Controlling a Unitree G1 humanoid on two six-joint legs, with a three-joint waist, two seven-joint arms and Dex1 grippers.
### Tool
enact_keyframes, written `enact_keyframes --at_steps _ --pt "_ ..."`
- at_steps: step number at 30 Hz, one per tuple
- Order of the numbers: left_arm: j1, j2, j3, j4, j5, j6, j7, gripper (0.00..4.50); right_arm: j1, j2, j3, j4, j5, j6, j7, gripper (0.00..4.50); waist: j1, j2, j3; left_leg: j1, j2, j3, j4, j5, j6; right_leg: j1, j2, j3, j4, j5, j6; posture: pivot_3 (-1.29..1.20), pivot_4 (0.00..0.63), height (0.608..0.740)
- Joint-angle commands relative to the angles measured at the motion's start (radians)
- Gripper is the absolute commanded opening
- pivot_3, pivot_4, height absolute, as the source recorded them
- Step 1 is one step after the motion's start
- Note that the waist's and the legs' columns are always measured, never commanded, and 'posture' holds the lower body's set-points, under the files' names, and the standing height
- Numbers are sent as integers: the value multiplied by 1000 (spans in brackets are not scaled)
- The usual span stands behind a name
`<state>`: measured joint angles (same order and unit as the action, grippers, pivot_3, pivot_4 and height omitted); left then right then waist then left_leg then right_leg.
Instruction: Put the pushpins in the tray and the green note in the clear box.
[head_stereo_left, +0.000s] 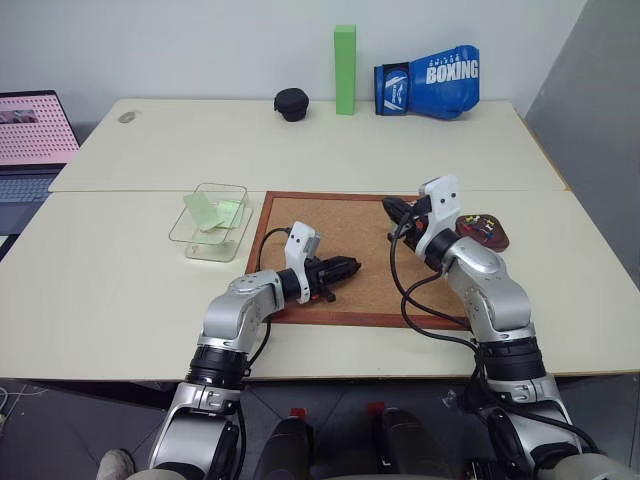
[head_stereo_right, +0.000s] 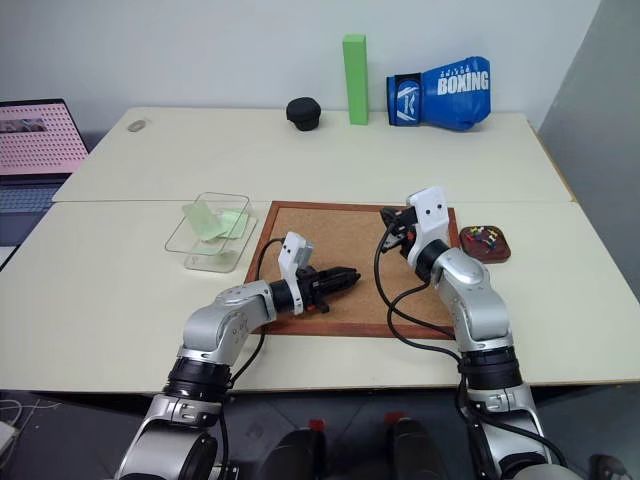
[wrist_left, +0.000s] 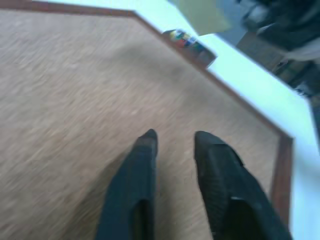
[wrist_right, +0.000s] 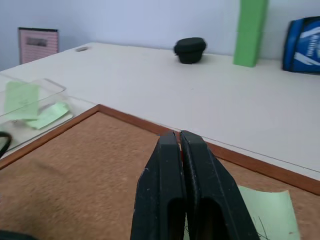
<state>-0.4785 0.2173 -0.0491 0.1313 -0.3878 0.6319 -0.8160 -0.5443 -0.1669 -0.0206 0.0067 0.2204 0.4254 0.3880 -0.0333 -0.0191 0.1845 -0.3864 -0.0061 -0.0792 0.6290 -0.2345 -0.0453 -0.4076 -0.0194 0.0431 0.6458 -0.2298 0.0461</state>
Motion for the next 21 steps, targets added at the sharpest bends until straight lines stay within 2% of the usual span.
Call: enact_keyframes --at_steps 1,4,6,12,16,19,21 --pt "23 -5 1 -87 -32 10 14 2085 -52 38 -73 -17 59 32 -70 0 -3 0 0 0 0 0 0 0 0 0 0 0 0 0 0 0 150 740" --pt "7 -21 21 -90 -44 11 40 2774 -64 59 -119 -34 131 92 -82 0 -1 0 0 0 0 0 0 0 0 0 0 0 1 0 0 0 150 740" --pt "-13 -18 21 -82 -32 -15 48 3114 -57 42 -130 -66 195 151 -31 0 -1 0 0 0 0 0 0 0 0 0 0 0 1 0 0 0 150 740" --pt "-51 48 -36 -85 47 -182 -6 4344 17 -170 -84 -219 396 346 277 0 2 0 1 -3 0 0 0 0 0 -1 0 0 -2 0 0 0 150 740" --pt "-49 120 -88 -120 92 -312 -109 4452 22 -268 -89 -260 526 467 397 0 0 0 1 -5 0 0 0 0 0 -3 0 0 -2 0 0 0 150 740" --pt "-43 208 -143 -120 153 -524 -253 4452 -16 -320 -106 -250 647 588 460 0 -3 0 1 -5 0 0 0 0 0 -3 1 0 -1 0 0 0 150 740" --pt "-68 226 -146 -81 158 -623 -303 4452 -37 -345 -98 -245 699 645 490 0 -2 1 2 -5 1 0 0 0 0 -4 1 0 -1 0 -1 0 150 740"
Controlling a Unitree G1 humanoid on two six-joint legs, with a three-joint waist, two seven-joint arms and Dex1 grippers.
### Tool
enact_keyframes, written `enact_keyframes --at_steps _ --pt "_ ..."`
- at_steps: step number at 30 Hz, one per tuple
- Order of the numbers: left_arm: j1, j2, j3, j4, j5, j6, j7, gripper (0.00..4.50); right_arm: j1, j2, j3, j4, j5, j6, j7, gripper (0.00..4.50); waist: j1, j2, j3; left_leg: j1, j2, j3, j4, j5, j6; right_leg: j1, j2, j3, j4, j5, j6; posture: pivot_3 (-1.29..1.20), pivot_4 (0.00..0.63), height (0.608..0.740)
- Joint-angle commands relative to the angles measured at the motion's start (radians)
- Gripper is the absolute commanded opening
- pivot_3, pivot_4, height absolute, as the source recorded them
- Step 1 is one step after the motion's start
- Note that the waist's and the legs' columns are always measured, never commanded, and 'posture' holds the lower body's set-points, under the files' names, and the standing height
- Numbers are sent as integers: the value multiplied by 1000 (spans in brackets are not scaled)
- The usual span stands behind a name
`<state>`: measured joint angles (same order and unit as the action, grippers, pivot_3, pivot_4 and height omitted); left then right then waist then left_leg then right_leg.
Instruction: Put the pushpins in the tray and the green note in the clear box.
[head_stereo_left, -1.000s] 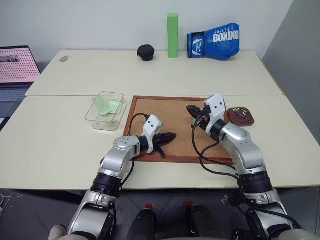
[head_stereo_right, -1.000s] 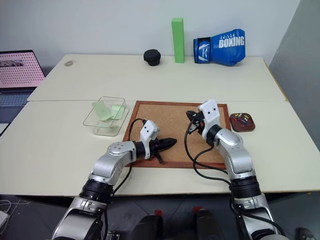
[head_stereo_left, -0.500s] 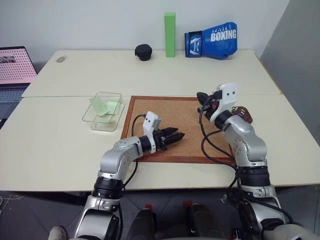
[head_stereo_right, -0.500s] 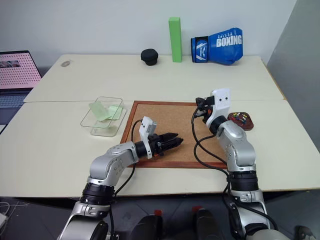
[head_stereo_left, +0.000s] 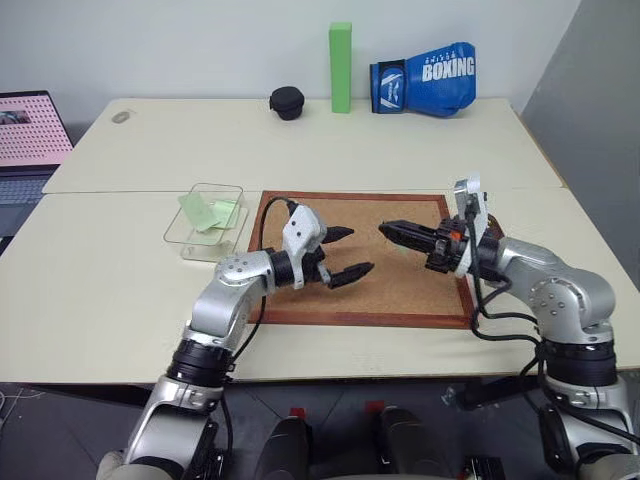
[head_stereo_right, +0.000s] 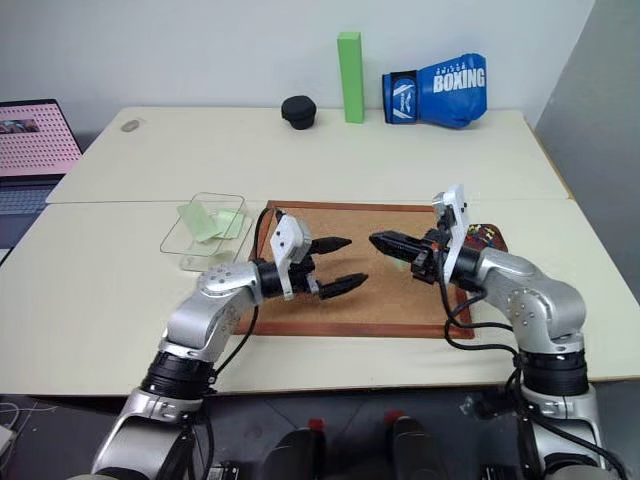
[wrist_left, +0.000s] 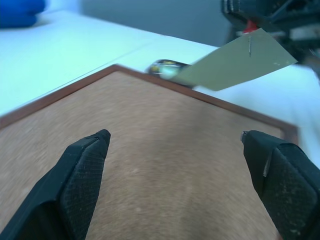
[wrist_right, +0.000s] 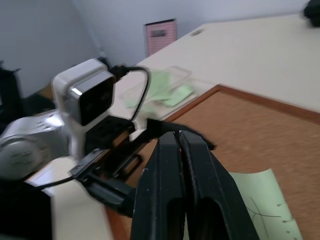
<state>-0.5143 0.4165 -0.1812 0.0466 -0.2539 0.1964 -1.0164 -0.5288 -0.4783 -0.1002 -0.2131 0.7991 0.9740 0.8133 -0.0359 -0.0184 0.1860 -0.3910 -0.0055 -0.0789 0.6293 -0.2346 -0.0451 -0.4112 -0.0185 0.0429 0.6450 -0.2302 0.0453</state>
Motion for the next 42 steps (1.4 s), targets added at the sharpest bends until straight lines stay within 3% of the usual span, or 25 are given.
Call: enact_keyframes --at_steps 1,10,24,25,42 --pt "-49 30 -15 30 29 -250 -125 4452 -58 -47 -10 -24 133 113 77 0 3 0 0 0 0 0 0 0 0 0 0 0 0 0 0 0 150 740" --pt "-135 36 -43 219 23 -510 -334 4452 -47 -64 24 -40 199 177 96 0 5 0 0 -4 -1 0 1 0 0 -2 -1 -1 -1 0 1 0 150 740" --pt "-134 5 -70 110 -57 -446 -436 4452 11 -71 58 -89 202 165 80 0 3 0 0 -9 0 0 2 0 0 -8 0 0 2 1 1 0 150 740" --pt "-130 8 -70 106 -57 -435 -436 4093 13 -71 55 -91 204 166 77 0 3 0 0 -9 0 0 2 0 0 -8 0 0 2 1 1 0 150 740" --pt "-138 -22 -86 120 -28 -432 -426 1058 -2 -63 42 -99 286 194 17 0 4 0 0 -9 0 0 2 0 0 -8 0 0 2 1 1 0 150 740"
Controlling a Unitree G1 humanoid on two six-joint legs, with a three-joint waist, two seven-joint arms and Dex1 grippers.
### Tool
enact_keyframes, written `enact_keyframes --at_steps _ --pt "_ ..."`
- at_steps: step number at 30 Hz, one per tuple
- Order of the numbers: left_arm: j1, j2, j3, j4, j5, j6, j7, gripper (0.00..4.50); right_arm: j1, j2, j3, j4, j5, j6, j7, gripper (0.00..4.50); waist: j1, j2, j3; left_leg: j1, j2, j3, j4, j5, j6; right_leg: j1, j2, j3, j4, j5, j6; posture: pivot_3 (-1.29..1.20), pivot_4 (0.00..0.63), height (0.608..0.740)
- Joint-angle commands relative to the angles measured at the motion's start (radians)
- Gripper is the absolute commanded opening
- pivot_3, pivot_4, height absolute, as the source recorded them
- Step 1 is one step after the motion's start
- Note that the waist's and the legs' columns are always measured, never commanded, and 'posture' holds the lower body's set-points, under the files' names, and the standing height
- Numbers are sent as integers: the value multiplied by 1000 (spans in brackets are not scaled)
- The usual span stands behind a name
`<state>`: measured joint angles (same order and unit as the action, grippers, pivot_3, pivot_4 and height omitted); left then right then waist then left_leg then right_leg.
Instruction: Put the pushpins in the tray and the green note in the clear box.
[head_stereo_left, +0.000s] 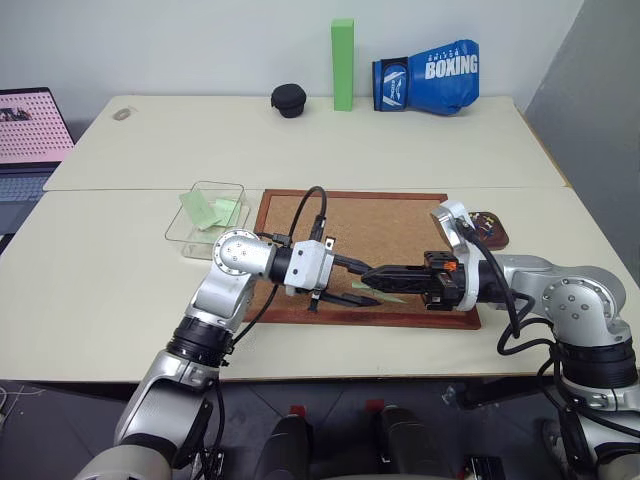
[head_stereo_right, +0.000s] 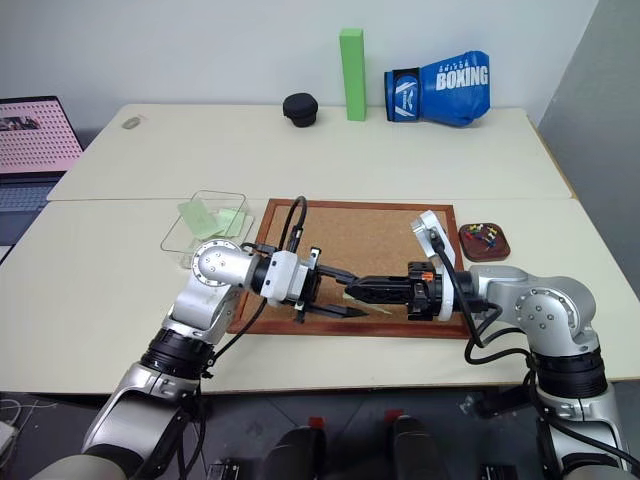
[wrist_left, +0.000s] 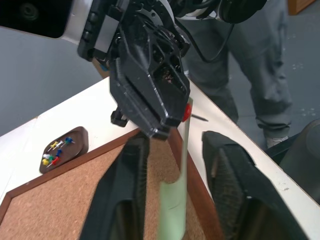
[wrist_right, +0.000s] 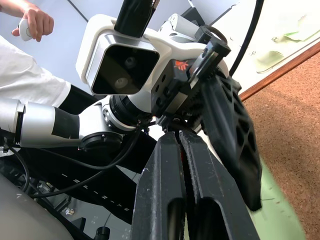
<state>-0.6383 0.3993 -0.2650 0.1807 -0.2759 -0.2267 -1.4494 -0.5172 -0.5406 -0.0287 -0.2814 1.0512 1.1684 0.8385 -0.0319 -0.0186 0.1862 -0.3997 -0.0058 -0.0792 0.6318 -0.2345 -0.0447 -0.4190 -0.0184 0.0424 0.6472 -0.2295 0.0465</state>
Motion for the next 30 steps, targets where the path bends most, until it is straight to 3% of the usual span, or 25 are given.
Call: enact_keyframes --at_steps 1,6,15,30 --pt "-10 -4 -2 -20 -8 -7 7 891 -13 -3 -26 -31 30 -4 -10 0 0 0 0 0 0 0 0 0 0 0 0 0 0 0 0 0 150 740" --pt "1 6 -2 -22 -1 -56 -11 28 -7 -7 -22 -24 13 -19 -15 0 0 0 0 0 0 0 0 0 0 0 0 0 0 0 0 0 150 740" --pt "-42 -8 0 81 95 -334 47 28 -23 -19 -7 22 -67 -84 -5 0 1 0 0 0 0 0 1 0 0 0 0 0 0 0 0 0 150 740" --pt "-81 -9 -13 157 91 -417 72 28 -51 -39 -19 64 -104 -119 19 0 0 0 0 0 0 0 2 0 0 0 0 0 1 0 0 0 150 740"
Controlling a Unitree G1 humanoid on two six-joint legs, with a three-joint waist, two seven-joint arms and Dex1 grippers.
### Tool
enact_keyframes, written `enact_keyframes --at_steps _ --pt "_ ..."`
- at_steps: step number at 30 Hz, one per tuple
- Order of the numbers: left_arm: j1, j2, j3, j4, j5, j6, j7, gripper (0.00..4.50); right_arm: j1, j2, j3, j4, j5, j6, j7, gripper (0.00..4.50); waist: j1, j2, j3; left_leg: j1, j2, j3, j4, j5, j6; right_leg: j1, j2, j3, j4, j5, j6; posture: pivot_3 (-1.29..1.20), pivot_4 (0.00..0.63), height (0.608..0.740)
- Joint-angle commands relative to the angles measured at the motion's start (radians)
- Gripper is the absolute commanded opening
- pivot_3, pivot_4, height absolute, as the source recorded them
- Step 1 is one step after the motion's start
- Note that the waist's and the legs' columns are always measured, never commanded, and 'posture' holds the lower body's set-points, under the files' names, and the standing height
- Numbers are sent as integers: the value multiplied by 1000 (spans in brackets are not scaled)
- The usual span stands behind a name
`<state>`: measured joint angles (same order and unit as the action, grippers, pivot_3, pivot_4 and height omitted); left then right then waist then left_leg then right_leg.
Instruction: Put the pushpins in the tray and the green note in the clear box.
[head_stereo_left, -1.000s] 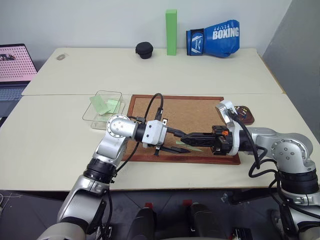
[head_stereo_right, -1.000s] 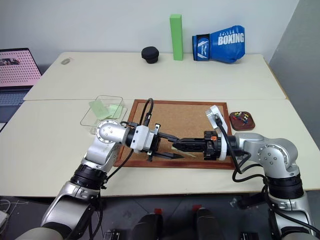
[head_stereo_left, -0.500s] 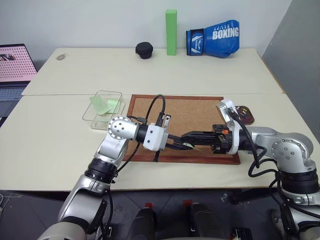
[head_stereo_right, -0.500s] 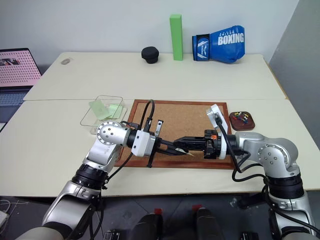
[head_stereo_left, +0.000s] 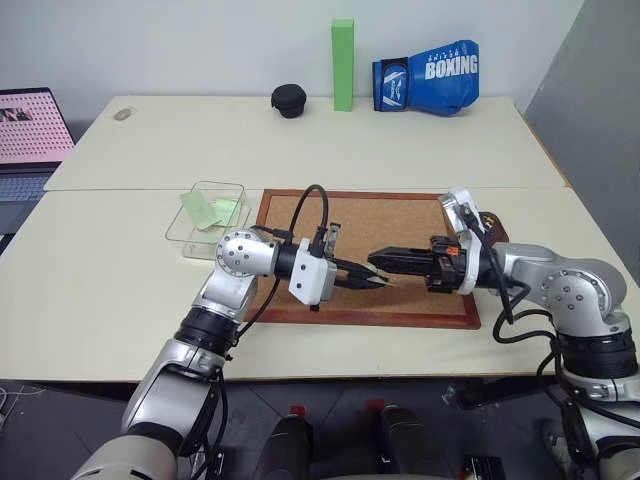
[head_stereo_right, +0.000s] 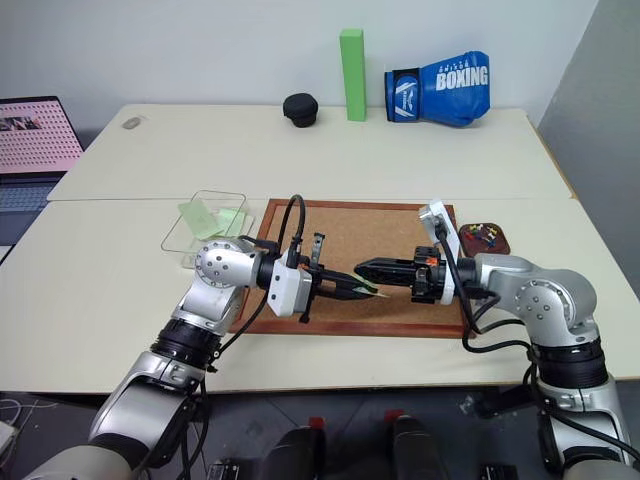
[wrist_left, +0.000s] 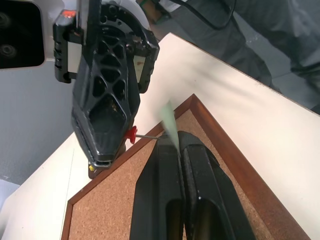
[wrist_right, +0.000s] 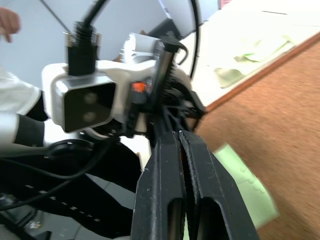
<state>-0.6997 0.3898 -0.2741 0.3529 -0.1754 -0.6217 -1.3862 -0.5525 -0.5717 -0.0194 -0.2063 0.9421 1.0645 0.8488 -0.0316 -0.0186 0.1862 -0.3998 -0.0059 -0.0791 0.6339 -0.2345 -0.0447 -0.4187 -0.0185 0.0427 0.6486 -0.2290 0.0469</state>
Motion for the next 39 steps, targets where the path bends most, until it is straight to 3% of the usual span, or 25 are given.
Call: enact_keyframes --at_steps 1,8,12,18,21,35,36,39 --pt "-17 1 -5 -16 -11 -23 8 28 -16 -9 -29 -10 5 -15 9 0 0 0 0 0 0 0 0 0 0 0 0 0 0 0 0 0 150 740" --pt "-6 2 -1 -44 -13 41 35 28 -12 -12 -55 2 -22 -48 -20 0 0 0 0 0 0 0 1 0 0 0 0 0 1 0 0 0 150 740" --pt "24 -5 14 -173 -50 401 153 28 32 34 -138 42 -132 -179 -179 0 0 0 0 0 0 0 2 0 0 0 0 0 1 0 0 0 150 740" --pt "33 -81 37 -358 -88 907 413 28 50 71 -197 232 -436 -416 -506 0 -1 0 0 0 -1 -1 4 0 0 2 0 0 2 0 1 0 150 740" --pt "29 -113 17 -410 -72 1052 500 28 23 76 -217 335 -517 -497 -587 0 -1 0 0 0 -1 -1 5 0 0 2 0 0 2 1 1 0 150 740" --pt "42 -183 -14 -484 -52 1204 640 28 -137 85 -216 736 -649 -694 -573 0 -13 0 0 2 -1 1 5 0 0 3 0 2 3 2 -1 0 150 740" --pt "48 -184 -10 -493 -62 1210 639 0 -143 88 -221 748 -646 -697 -571 454 -14 0 0 2 -1 1 5 0 0 3 0 2 3 3 -2 0 150 740" --pt "55 -182 -6 -505 -69 1218 640 0 -149 90 -225 761 -643 -705 -565 1054 -14 0 0 2 -1 1 5 0 0 3 0 3 3 3 -3 0 150 740"
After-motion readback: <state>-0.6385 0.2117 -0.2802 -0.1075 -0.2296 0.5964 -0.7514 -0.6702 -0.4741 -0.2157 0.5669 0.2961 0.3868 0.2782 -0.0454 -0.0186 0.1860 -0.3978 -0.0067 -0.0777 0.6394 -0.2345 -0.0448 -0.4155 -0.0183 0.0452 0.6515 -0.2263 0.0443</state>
